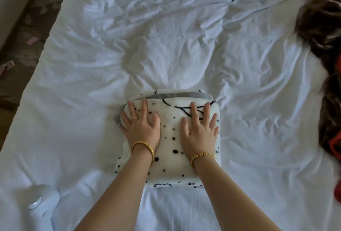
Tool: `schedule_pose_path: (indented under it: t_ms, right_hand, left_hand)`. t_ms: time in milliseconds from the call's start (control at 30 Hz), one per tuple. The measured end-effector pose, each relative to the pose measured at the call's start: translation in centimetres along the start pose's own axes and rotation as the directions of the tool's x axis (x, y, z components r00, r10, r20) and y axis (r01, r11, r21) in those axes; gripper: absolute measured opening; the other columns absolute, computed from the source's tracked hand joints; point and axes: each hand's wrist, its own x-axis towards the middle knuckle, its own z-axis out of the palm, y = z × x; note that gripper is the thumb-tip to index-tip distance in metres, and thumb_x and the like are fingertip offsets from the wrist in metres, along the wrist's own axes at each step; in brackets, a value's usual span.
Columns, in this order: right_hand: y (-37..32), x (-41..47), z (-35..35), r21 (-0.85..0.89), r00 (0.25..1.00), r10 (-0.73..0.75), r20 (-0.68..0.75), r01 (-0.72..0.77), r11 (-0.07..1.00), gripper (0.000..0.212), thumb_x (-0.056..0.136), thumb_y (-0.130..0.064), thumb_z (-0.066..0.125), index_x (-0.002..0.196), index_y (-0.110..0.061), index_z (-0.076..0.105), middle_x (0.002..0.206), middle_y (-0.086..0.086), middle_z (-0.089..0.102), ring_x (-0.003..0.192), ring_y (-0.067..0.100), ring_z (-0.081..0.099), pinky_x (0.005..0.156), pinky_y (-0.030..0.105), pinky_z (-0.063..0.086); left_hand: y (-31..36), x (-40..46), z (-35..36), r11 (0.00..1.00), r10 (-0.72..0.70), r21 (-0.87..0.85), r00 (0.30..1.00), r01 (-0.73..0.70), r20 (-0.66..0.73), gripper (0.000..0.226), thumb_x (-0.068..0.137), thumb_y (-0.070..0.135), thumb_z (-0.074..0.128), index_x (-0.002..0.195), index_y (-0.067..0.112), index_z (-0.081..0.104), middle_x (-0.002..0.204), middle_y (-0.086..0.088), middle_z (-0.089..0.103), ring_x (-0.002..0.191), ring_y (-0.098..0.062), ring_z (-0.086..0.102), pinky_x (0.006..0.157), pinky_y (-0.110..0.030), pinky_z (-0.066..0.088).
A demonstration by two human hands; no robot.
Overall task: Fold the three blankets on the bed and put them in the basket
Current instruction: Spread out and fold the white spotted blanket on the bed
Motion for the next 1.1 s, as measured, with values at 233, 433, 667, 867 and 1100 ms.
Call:
schedule_pose_path:
  t_ms: [233, 433, 667, 867, 1100]
  right_hand:
    - [1.6, 0.8, 2.9, -0.018, 0.995, -0.049, -0.09, 0.047, 0.999, 0.06, 0.087, -0.051, 0.016, 0.146, -0.039, 0.016, 0.158, 0.001, 0.001, 0.144, 0.035, -0.004, 0.115, 0.05, 0.002]
    - [2.0, 1.9, 3.4, 0.026, 0.995, -0.025, -0.097, 0.027, 0.999, 0.061, 0.086, -0.048, 0.016, 0.145, -0.038, 0.017, 0.158, 0.003, 0.004, 0.144, 0.035, -0.002, 0.115, 0.05, 0.002]
    - [1.9, 1.9, 1.5, 0.05, 0.999, -0.03, -0.035, 0.032, 0.998, 0.054, 0.091, -0.046, 0.017, 0.145, -0.044, 0.009, 0.158, -0.003, -0.005, 0.144, 0.031, -0.004, 0.117, 0.049, 0.004]
    - [2.0, -0.5, -4.1, 0.358, 1.0, 0.009, -0.023, 0.0, 0.934, 0.044, 0.1, -0.029, 0.032, 0.143, -0.032, 0.031, 0.157, -0.003, 0.012, 0.145, 0.02, 0.011, 0.118, 0.038, 0.015]
    - [0.6, -8.6, -1.3, 0.022, 0.967, -0.236, -0.093, 0.239, 0.971, 0.051, 0.093, -0.044, 0.025, 0.143, -0.037, 0.028, 0.156, -0.008, 0.007, 0.144, 0.018, -0.008, 0.116, 0.049, -0.001]
  left_hand:
    - [-1.1, 0.9, 2.5, 0.998, 0.016, -0.063, 0.987, -0.026, -0.16, 0.061, 0.084, 0.045, 0.015, 0.141, 0.034, 0.036, 0.156, -0.008, 0.017, 0.143, -0.036, 0.012, 0.115, -0.055, 0.013]
    - [-1.0, 1.7, 2.8, 0.999, 0.045, 0.0, 0.974, -0.046, -0.223, 0.057, 0.088, 0.036, 0.017, 0.136, 0.026, 0.047, 0.152, -0.014, 0.026, 0.14, -0.04, 0.021, 0.115, -0.056, 0.012]
    - [0.3, -0.3, -0.3, 0.995, 0.075, 0.075, 0.991, -0.067, -0.112, 0.048, 0.1, 0.031, 0.021, 0.148, 0.028, 0.019, 0.159, -0.002, 0.0, 0.145, -0.028, -0.006, 0.114, -0.052, -0.005]
    - [2.7, -6.9, -5.2, 0.794, 0.607, 0.173, 0.76, -0.582, -0.23, 0.054, 0.08, 0.009, 0.039, 0.131, 0.013, 0.053, 0.125, -0.011, 0.059, 0.113, -0.032, 0.057, 0.102, -0.047, 0.038]
    - [0.6, -9.7, -2.6, 0.871, 0.414, 0.268, 0.909, -0.412, 0.055, 0.05, 0.093, 0.037, 0.028, 0.143, 0.037, 0.031, 0.154, 0.003, 0.026, 0.142, -0.037, 0.017, 0.107, -0.065, 0.009]
